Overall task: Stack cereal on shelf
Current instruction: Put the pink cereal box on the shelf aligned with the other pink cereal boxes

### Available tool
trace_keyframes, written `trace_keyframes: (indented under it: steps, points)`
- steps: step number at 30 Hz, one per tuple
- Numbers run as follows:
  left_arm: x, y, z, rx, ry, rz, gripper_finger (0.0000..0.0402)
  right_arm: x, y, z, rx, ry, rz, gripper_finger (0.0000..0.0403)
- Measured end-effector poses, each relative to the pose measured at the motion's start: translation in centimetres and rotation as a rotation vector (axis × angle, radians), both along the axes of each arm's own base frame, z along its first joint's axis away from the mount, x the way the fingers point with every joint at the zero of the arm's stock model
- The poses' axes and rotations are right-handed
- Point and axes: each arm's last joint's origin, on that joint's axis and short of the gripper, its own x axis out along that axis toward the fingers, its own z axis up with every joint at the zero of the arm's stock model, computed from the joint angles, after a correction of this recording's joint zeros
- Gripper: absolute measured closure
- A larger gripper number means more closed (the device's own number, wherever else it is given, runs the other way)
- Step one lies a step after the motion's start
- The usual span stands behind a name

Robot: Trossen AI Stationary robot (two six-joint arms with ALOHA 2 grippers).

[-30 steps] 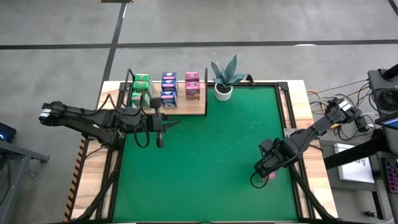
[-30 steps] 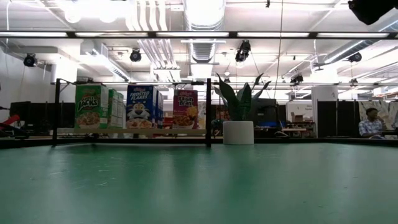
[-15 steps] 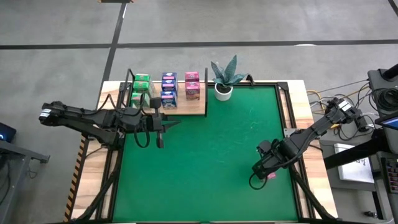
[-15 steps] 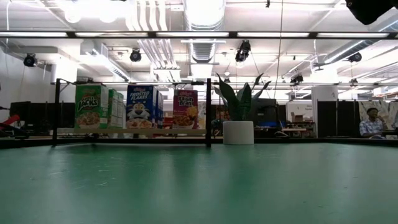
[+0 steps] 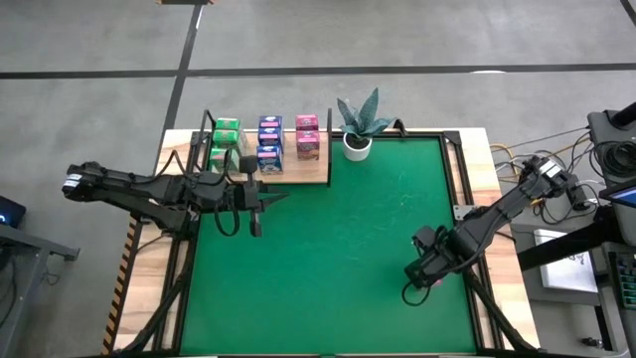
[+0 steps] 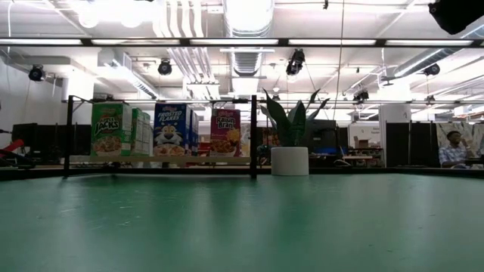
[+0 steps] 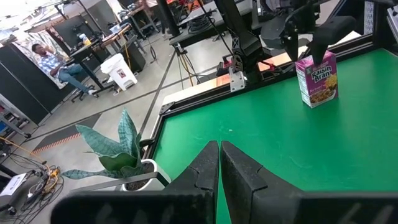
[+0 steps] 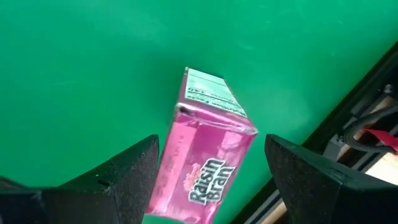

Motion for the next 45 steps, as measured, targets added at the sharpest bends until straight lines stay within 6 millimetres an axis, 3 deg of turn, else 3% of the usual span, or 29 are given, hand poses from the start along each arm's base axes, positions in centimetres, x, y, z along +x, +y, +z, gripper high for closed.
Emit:
trace_keyframes:
  steps: [7,18,33,40,45]
  points:
    - [0.0,0.0,0.0,0.0,0.0,0.0,0.0402,0.3,0.4,-0.8,0.03,-0.042,-0.001,0.0124]
    - [0.0,0.0,0.0,0.0,0.0,0.0,0.0402,0.2,0.3,-1.3,0.023,-0.035,0.0,0.0193]
    - [0.0,0.0,0.0,0.0,-0.001,0.0,0.0402,0.4,0.2,-1.3,-0.013,-0.073,0.026,0.0215]
    - [0.0,0.0,0.0,0.0,-0.001,0.0,0.0402,1.2,0.3,-0.3,-0.046,-0.176,0.061,0.022]
    - [0.0,0.0,0.1,0.011,-0.007,-0.003,0.0402,2.8,-0.5,0.8,-0.091,-0.31,0.121,0.0222]
